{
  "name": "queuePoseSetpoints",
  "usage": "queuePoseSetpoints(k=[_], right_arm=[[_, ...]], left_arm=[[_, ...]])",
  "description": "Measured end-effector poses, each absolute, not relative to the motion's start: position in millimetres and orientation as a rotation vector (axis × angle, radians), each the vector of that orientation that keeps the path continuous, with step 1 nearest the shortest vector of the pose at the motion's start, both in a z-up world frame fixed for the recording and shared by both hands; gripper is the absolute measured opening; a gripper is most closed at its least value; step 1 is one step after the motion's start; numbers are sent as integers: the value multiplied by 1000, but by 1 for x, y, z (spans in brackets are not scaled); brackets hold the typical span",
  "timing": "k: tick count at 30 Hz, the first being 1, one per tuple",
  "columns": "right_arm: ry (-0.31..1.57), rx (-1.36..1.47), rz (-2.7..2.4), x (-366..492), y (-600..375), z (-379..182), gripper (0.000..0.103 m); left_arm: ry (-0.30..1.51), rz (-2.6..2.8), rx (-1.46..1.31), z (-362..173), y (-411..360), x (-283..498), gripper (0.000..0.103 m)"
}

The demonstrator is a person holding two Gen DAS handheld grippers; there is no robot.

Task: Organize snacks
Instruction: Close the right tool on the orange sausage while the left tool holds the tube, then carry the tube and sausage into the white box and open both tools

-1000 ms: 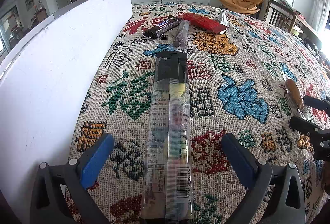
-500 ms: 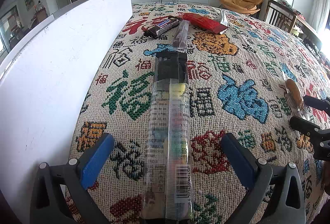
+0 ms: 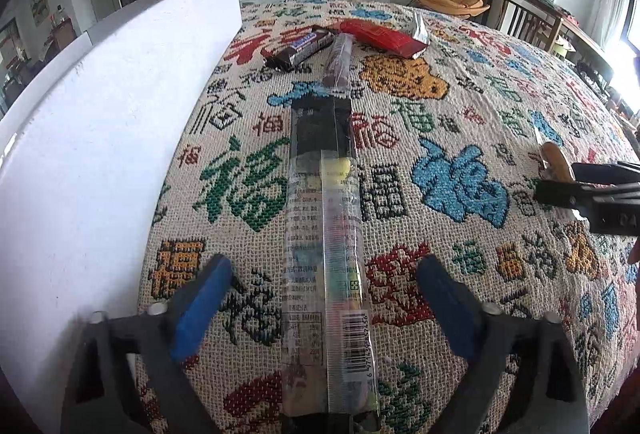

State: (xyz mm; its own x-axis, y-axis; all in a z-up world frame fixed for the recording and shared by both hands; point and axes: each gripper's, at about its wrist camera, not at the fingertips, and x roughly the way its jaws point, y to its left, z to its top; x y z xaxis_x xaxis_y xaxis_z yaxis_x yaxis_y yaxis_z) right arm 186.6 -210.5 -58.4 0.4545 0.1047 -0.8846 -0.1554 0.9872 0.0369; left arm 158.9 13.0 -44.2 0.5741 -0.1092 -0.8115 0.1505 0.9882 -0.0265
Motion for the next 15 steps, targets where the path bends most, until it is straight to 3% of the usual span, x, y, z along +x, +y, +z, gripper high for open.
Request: queuePoseSetpoints(k=[1, 2, 6, 15], right_arm=[[1094, -30, 144, 193, -211, -57, 69], [1081, -35, 111, 196, -212, -54, 52], [1081, 30, 130, 193, -220, -49, 44], [1021, 222, 235, 164, -228, 0, 44]], left_arm=[[932, -157, 38, -40, 15, 157, 26], [938, -173, 12, -37, 18, 156, 21], [902, -267, -160, -24, 38, 143, 20], [743, -386, -402, 56, 72, 115, 20]])
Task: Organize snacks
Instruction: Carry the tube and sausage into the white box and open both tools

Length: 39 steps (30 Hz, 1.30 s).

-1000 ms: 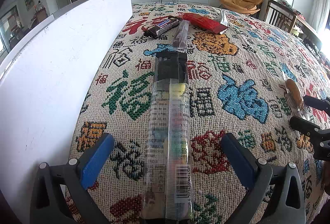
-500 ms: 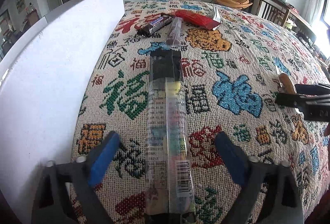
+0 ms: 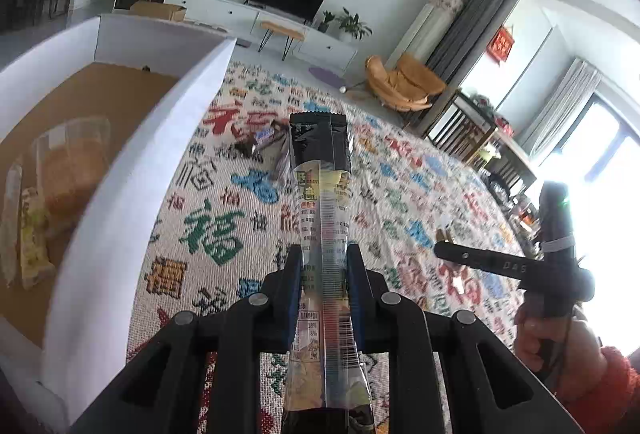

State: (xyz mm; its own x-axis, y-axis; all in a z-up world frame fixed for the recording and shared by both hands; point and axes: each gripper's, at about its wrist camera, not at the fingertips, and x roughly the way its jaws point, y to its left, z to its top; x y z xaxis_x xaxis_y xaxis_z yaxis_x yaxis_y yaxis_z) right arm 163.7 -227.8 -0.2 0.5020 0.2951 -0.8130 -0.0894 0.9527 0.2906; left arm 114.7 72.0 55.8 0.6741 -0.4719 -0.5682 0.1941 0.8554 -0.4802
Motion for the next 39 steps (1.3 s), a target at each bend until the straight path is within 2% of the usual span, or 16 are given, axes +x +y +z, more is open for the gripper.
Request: queuePoseSetpoints(k=[5, 11, 12, 13, 14, 15, 16, 18, 20, 25, 27, 29, 34, 39], right_arm=[[920, 247, 421, 176, -161, 65, 44], [861, 208, 740, 180, -19, 123, 47], [871, 203, 784, 177, 3, 124, 49], [893, 200, 834, 176, 28, 121, 57], [921, 196, 868, 176, 46, 116, 58], [948, 191, 894, 176, 62, 109, 67], [970, 188, 906, 176, 72, 101, 70], [991, 190, 891, 174, 77, 87, 70], [976, 191, 856, 173, 57, 76, 70], [926, 68, 569, 179, -45, 35, 74], [938, 3, 403, 183, -95, 10, 74], [957, -27, 253, 185, -149, -12, 74], [978, 70, 45, 183, -251, -38, 74], [941, 65, -11, 180, -278, -39, 74]], left_arm=[[629, -308, -457, 119, 142, 102, 20], [677, -55, -363, 133, 242, 117, 23], [702, -9, -347, 129, 256, 122, 26], [730, 50, -328, 122, 268, 127, 44], [751, 102, -320, 116, 278, 131, 64], [766, 155, -321, 109, 287, 133, 71], [772, 199, -328, 102, 294, 132, 75], [769, 218, -354, 94, 297, 126, 75], [746, 200, -365, 89, 287, 119, 79], [740, 23, -286, 96, 205, 110, 79], [754, -120, -269, 98, 156, 110, 84], [775, -243, -252, 96, 112, 112, 96], [887, -356, -127, 42, 0, 137, 99], [920, -215, 44, -17, -46, 174, 99]])
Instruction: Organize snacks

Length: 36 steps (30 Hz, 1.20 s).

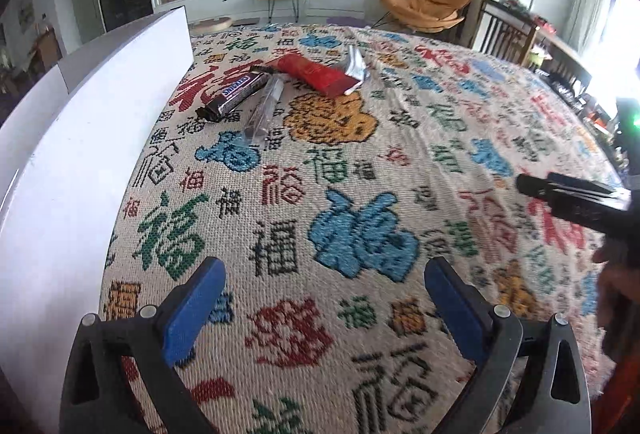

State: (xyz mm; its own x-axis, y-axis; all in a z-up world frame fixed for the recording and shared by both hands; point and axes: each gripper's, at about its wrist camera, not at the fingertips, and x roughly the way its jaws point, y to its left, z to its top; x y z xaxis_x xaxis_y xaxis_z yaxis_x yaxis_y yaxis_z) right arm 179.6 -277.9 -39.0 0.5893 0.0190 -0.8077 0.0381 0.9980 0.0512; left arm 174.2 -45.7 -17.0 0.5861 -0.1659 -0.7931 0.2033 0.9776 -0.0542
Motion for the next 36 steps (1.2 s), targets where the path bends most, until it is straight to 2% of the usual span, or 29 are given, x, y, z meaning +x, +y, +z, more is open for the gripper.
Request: queuePoseSetpoints(k=[6, 9, 10, 15, 36], right_arm=[[902, 71, -5, 206, -281, -44, 74], [893, 57, -6, 217, -275, -52, 74], [884, 29, -15, 218, -272, -57, 81], [888, 30, -21, 220, -274, -59, 86], [890, 19, -29, 220, -272, -59, 87]], left_arm=[[919, -88, 22, -40, -22, 212, 99], [934, -72, 6, -52, -16, 218, 103], [934, -69, 15, -53, -17, 220, 103], [934, -70, 11, -50, -17, 215, 103], [934, -70, 12, -50, -17, 216, 103]])
